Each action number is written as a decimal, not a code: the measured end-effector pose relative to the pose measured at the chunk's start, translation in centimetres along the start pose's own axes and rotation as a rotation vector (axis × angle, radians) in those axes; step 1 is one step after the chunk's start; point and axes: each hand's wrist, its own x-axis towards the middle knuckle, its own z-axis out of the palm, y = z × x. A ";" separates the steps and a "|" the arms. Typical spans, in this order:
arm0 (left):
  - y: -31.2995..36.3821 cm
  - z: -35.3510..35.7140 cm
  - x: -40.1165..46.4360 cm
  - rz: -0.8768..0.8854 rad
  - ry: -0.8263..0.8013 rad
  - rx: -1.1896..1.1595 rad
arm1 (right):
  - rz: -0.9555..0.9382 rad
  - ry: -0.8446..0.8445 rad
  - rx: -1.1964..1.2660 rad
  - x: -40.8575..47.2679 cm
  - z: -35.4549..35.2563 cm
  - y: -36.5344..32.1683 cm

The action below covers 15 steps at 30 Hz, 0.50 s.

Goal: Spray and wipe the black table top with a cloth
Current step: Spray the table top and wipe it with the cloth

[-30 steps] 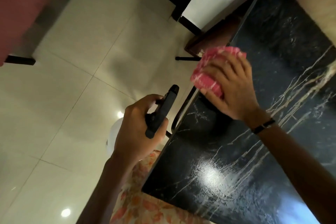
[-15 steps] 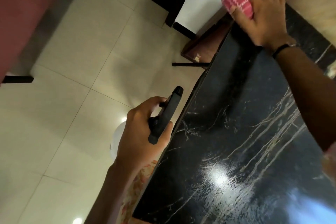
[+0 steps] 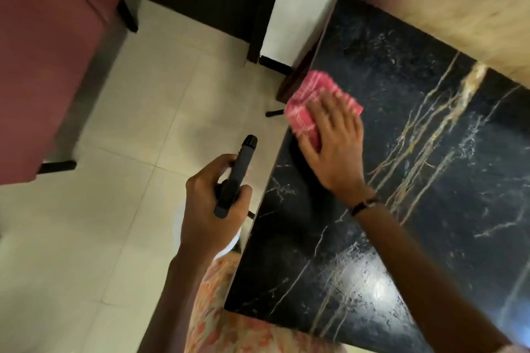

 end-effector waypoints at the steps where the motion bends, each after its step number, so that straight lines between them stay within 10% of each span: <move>1: 0.5 0.0 -0.5 0.015 -0.002 0.012 | -0.034 -0.016 0.003 -2.2 -0.1 -0.6; 15: 2.8 2.6 -12.7 0.019 0.213 -0.089 | -0.515 -0.325 -0.055 -25.7 -1.2 -2.8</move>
